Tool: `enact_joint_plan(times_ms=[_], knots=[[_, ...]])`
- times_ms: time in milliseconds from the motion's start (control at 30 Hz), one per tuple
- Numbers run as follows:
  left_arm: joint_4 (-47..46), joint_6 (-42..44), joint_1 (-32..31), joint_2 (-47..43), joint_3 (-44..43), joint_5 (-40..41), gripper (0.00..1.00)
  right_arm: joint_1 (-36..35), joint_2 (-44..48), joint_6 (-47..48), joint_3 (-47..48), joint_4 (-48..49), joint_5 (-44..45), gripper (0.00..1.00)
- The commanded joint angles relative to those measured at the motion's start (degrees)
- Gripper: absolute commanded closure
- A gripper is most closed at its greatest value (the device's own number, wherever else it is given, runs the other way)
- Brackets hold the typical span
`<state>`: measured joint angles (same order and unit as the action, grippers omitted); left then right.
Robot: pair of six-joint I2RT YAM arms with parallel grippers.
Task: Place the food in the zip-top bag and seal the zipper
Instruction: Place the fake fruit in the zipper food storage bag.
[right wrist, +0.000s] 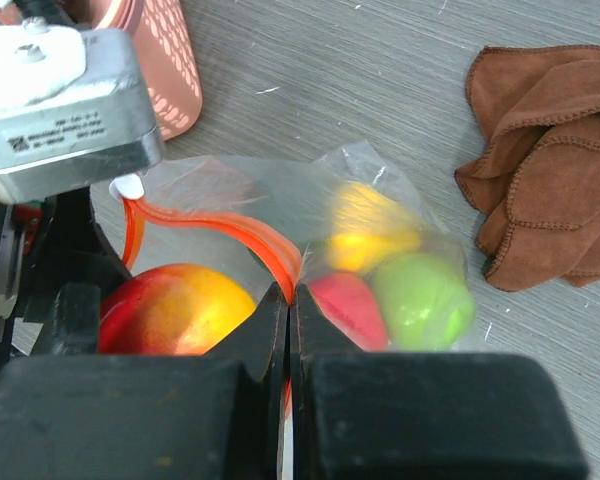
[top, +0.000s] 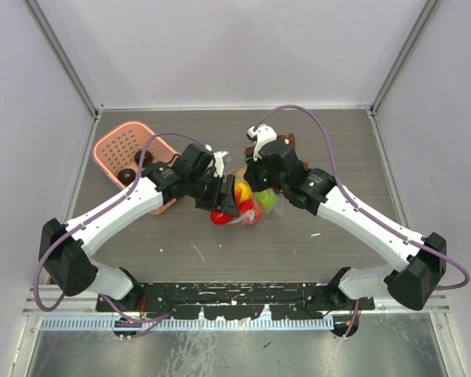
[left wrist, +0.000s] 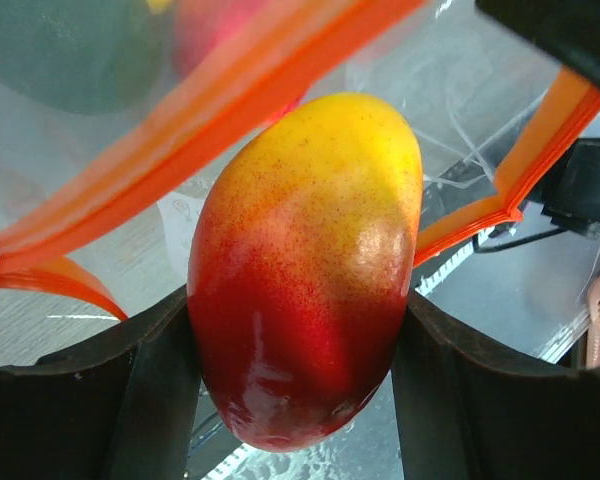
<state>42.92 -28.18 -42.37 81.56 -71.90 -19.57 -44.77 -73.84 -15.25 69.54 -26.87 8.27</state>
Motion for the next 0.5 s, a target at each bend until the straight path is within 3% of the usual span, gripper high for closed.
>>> enact_joint_plan(times_ms=[0, 300, 467], knots=[[-4.76, -2.20, -0.16, 0.00, -4.22, 2.49, 0.56, 0.30, 2.56, -0.90, 1.06, 4.98, -2.38, 1.00], [-7.66, -1.47, -0.20, 1.97, -4.37, 7.65, 0.53, 0.30, 2.82, -1.25, 0.14, 5.90, -4.76, 1.00], [-9.88, -0.28, -0.72, 2.96, -3.16, 9.32, 0.44, 0.30, 3.00, -1.54, -0.02, 6.31, -5.24, 1.00]])
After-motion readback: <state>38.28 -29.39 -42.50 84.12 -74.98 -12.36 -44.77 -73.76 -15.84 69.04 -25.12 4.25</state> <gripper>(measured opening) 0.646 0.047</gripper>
